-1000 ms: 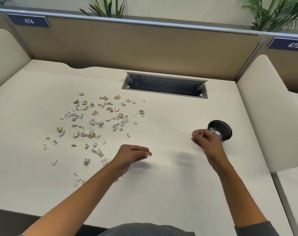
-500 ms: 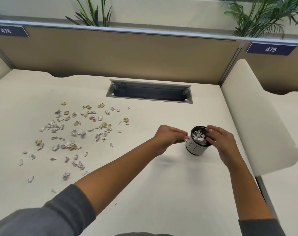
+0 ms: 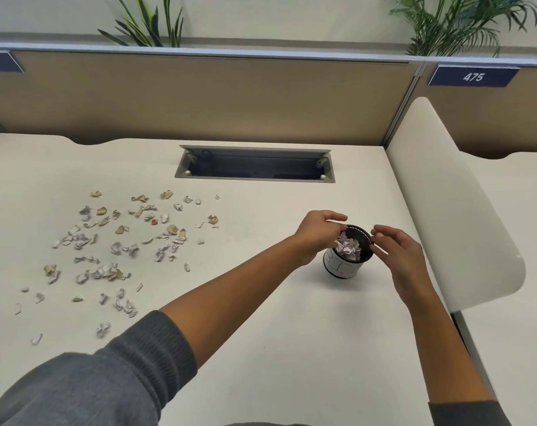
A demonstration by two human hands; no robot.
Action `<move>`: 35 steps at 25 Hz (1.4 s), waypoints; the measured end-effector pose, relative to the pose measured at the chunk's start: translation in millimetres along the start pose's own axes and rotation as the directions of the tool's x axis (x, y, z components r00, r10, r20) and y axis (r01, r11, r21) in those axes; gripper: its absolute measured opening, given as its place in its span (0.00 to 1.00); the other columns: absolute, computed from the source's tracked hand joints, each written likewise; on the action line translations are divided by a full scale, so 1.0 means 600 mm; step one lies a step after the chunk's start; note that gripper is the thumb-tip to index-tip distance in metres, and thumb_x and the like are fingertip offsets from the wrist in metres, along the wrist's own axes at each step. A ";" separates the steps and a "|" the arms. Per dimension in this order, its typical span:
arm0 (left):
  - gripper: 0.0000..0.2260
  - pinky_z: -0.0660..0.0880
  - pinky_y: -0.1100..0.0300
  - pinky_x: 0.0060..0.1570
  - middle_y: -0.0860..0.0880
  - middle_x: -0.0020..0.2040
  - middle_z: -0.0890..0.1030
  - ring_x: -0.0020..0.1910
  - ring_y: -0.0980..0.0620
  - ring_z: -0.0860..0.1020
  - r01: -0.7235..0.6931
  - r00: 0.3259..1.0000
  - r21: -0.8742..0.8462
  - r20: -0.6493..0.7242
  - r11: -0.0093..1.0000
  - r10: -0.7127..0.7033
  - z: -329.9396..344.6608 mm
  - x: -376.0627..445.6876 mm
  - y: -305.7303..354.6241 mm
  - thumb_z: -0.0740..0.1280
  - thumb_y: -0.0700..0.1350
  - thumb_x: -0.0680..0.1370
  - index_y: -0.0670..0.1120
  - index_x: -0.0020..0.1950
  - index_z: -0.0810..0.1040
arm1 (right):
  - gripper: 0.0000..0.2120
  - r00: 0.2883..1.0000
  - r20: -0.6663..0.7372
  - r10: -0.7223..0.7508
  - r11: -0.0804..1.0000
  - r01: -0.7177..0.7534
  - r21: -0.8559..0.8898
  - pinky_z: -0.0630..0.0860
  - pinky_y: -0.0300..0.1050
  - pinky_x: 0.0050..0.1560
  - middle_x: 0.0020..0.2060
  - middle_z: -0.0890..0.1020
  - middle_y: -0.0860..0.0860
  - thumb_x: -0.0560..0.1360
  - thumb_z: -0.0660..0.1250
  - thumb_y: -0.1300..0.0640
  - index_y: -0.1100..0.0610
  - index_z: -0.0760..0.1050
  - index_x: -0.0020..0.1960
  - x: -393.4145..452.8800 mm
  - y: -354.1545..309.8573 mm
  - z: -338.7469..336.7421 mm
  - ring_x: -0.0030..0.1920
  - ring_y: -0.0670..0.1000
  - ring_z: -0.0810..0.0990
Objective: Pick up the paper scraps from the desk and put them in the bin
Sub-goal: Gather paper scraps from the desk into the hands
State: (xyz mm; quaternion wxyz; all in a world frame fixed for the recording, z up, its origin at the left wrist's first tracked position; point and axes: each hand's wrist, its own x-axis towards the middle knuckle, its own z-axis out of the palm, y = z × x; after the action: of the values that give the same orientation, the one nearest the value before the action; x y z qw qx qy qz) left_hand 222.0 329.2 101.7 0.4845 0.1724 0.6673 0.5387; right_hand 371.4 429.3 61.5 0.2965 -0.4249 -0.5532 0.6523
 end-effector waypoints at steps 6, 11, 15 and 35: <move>0.14 0.76 0.52 0.59 0.46 0.54 0.83 0.52 0.52 0.78 -0.068 0.997 0.154 0.036 0.986 0.063 -0.062 -0.042 -0.031 0.62 0.33 0.77 0.43 0.58 0.81 | 0.10 0.999 0.007 -0.045 0.997 0.046 -0.057 0.78 0.42 0.55 0.49 0.84 0.53 0.78 0.65 0.65 0.53 0.82 0.50 -0.017 0.012 0.024 0.49 0.48 0.83; 0.11 0.77 0.53 0.57 0.48 0.52 0.84 0.51 0.52 0.79 -0.059 0.998 0.156 -0.003 0.986 0.060 -0.147 -0.095 -0.082 0.64 0.37 0.78 0.44 0.56 0.83 | 0.08 0.996 0.059 -0.063 0.992 0.069 -0.103 0.78 0.42 0.56 0.50 0.86 0.52 0.78 0.67 0.63 0.54 0.83 0.50 -0.056 0.029 0.070 0.49 0.49 0.85; 0.10 0.78 0.53 0.56 0.47 0.53 0.84 0.52 0.50 0.81 -0.005 0.999 0.116 -0.052 0.993 0.011 -0.220 -0.141 -0.137 0.65 0.39 0.78 0.46 0.55 0.83 | 0.09 0.968 0.252 -0.005 0.982 0.052 -0.180 0.81 0.37 0.49 0.45 0.85 0.51 0.78 0.65 0.67 0.56 0.82 0.49 -0.122 0.075 0.134 0.46 0.49 0.83; 0.06 0.78 0.60 0.42 0.49 0.44 0.84 0.40 0.52 0.81 0.111 0.878 0.272 -0.478 0.956 0.034 -0.433 -0.320 -0.307 0.70 0.41 0.76 0.51 0.47 0.84 | 0.07 0.460 0.859 0.224 0.510 0.696 -0.506 0.77 0.44 0.46 0.47 0.78 0.44 0.72 0.72 0.48 0.47 0.82 0.49 -0.307 0.201 0.313 0.43 0.44 0.76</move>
State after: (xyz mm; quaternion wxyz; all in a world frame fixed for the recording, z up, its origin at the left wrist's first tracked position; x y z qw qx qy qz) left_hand 150.1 -25.0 13.8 0.2848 0.0902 0.8412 0.4507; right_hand 301.2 157.6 -8.9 -0.1513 -0.0302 -0.9165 0.3690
